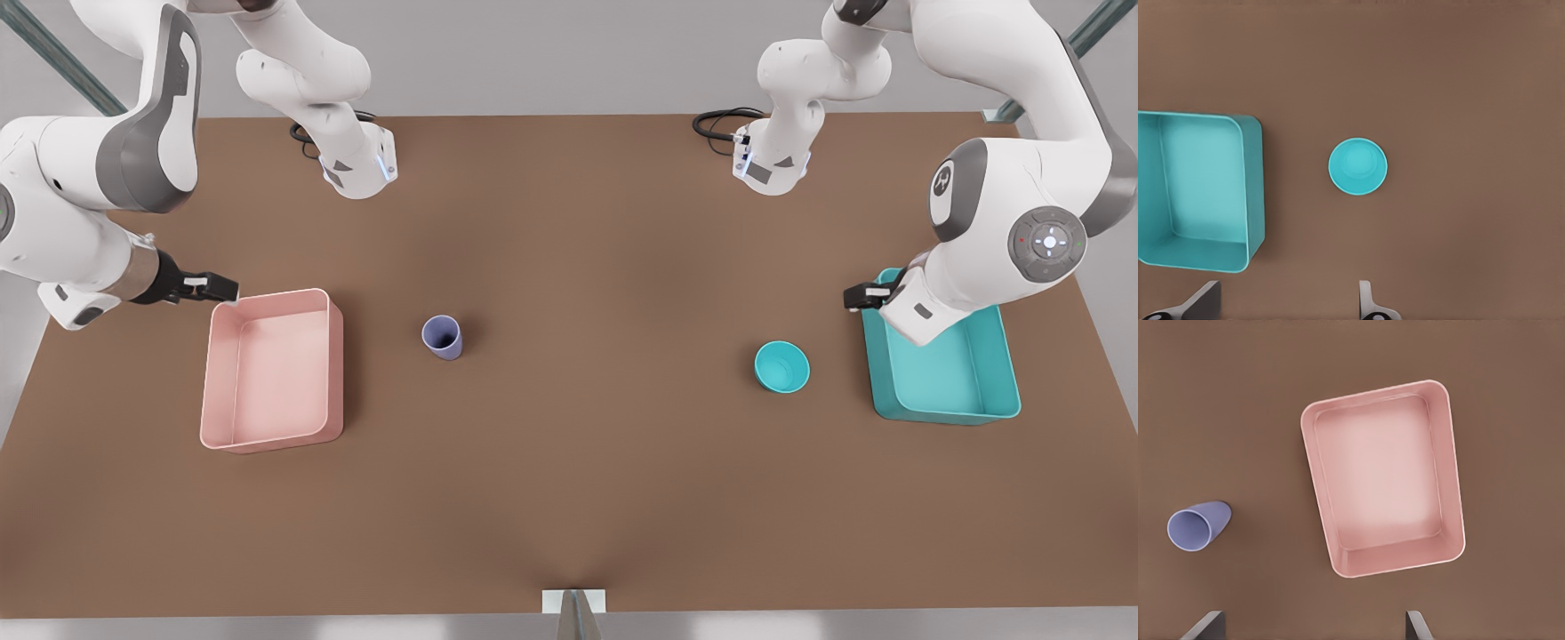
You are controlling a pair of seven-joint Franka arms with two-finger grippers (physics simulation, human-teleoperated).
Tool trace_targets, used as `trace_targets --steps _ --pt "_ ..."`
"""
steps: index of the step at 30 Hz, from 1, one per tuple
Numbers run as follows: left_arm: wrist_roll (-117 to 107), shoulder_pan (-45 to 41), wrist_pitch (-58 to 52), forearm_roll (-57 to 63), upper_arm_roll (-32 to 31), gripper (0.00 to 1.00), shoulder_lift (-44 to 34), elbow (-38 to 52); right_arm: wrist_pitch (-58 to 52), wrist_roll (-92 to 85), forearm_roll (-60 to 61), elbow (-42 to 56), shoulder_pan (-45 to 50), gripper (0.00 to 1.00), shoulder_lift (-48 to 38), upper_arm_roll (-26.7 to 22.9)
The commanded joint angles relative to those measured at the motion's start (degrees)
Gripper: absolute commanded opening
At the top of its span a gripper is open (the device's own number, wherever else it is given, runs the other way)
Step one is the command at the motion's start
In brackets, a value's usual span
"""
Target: Put the bowls and cups in different boxes
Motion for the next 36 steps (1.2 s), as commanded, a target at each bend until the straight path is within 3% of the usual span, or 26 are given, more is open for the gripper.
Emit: trace_targets --steps 1,4,8,11,20,24,25,28,30,31,36 --pt "-0.41 0.00 0.51 0.03 -0.01 1.00 -0.06 0.02 0.96 0.10 0.04 0.03 0.00 1.00 -0.06 0.00" --pt "-0.50 -0.35 9.80 -1.73 -0.01 1.00 5.20 -3.22 1.48 -0.51 -0.22 0.11 1.22 1.00 1.60 0.17" --pt "4.23 1.84 30.20 -11.83 0.17 1.00 16.45 -8.76 6.84 5.45 1.27 0.55 10.89 1.00 7.50 0.17" --pt "11.72 3.17 39.26 -11.93 0.96 1.00 17.95 -17.81 13.08 10.64 3.21 -4.54 13.80 1.00 8.73 0.17" --pt "22.62 4.04 41.64 -9.47 2.19 1.00 19.27 -25.20 37.51 20.31 4.26 -24.14 20.04 1.00 7.41 0.17" --pt "22.44 4.13 42.08 -11.04 2.10 1.00 20.85 -25.64 42.26 21.98 6.72 -26.34 21.97 1.00 8.91 0.26" --pt "22.44 4.13 42.17 -12.72 2.10 0.97 21.29 -25.55 43.40 22.07 6.72 -26.87 22.15 1.00 9.61 0.18" --pt "22.27 4.13 42.96 -13.16 2.10 0.45 21.64 -25.55 44.99 22.07 6.81 -29.42 23.03 1.00 9.52 0.17" --pt "22.18 4.13 42.52 -15.44 2.10 0.26 21.47 -25.55 45.07 22.07 6.72 -30.03 23.11 1.00 9.61 0.26" --pt "20.43 4.13 42.43 -15.44 2.10 0.21 21.21 -25.38 45.34 22.07 6.72 -30.73 23.29 1.00 9.70 0.26" --pt "15.94 3.96 40.94 -15.44 1.75 0.21 19.45 -24.67 47.98 21.98 6.72 -33.72 23.55 1.00 10.05 0.26"
